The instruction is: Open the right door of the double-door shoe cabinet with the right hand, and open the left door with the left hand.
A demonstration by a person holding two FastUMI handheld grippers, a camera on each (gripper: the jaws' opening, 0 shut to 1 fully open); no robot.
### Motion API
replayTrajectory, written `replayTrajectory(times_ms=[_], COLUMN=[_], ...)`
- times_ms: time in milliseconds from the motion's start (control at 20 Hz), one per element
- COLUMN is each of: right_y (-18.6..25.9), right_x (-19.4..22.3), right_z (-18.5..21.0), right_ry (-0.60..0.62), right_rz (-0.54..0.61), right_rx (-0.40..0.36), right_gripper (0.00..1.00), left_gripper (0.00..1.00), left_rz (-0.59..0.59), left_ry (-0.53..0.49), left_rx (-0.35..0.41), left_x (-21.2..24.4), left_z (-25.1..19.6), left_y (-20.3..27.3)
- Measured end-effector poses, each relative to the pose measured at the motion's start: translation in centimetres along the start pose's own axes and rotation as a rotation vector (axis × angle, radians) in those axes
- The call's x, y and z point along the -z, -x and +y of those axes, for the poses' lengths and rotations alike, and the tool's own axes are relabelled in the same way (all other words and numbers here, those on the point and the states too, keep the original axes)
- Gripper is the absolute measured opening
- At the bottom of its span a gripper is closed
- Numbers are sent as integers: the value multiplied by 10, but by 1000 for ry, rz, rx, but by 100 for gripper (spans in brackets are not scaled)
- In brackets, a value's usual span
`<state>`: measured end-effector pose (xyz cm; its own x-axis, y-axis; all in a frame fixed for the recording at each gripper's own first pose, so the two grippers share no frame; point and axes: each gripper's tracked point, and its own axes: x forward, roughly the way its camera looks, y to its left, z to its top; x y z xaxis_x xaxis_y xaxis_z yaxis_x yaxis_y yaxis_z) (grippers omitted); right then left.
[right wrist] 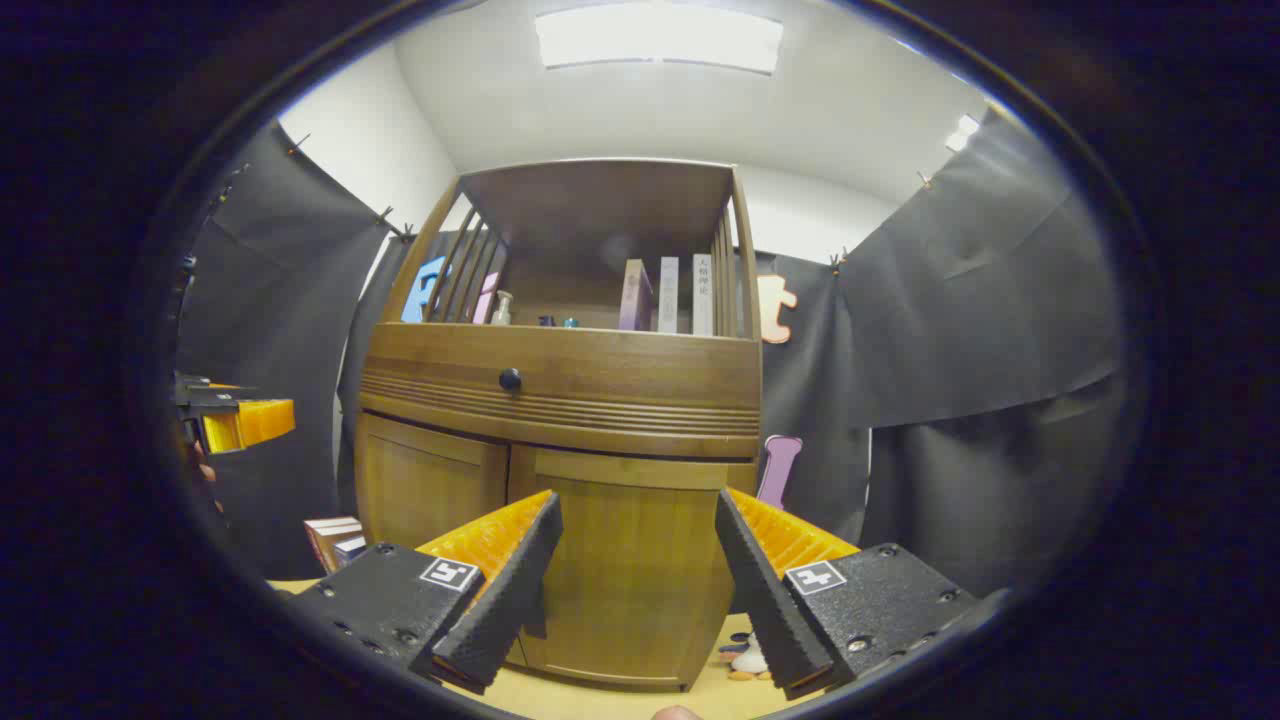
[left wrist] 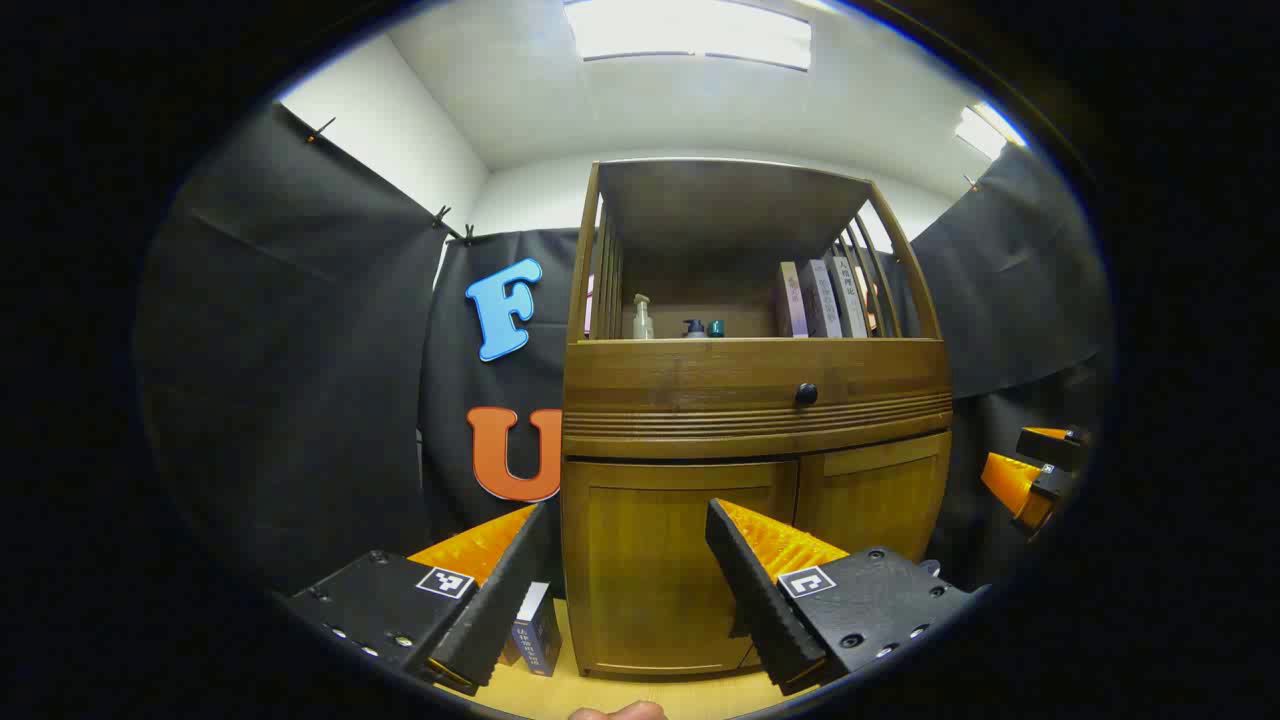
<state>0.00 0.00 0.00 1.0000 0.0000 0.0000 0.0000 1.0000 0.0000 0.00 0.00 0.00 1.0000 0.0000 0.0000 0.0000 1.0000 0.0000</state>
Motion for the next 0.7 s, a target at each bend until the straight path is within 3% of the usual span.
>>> replayTrajectory(times_ms=[100,150,450,500,650,700], right_y=[-11,-16,-41,-45,-42,-41], right_x=[11,17,25,26,15,9], right_z=[0,0,-1,0,4,8], right_ry=[-12,-22,-66,-70,-71,-63], right_rz=[21,37,27,35,23,4], right_rx=[-35,-55,-156,-163,-182,-190], right_gripper=[96,100,97,100,97,100], left_gripper=[95,94,95,95,95,100], left_rz=[-4,-3,-9,6,1,-15], left_ry=[-17,-25,-18,-18,-10,-16], left_rx=[-7,-15,-56,-67,-88,-114], left_x=[2,2,2,4,0,-4], left_z=[-10,-14,-34,-35,-32,-25], left_y=[-3,-4,-8,-8,-2,-1])
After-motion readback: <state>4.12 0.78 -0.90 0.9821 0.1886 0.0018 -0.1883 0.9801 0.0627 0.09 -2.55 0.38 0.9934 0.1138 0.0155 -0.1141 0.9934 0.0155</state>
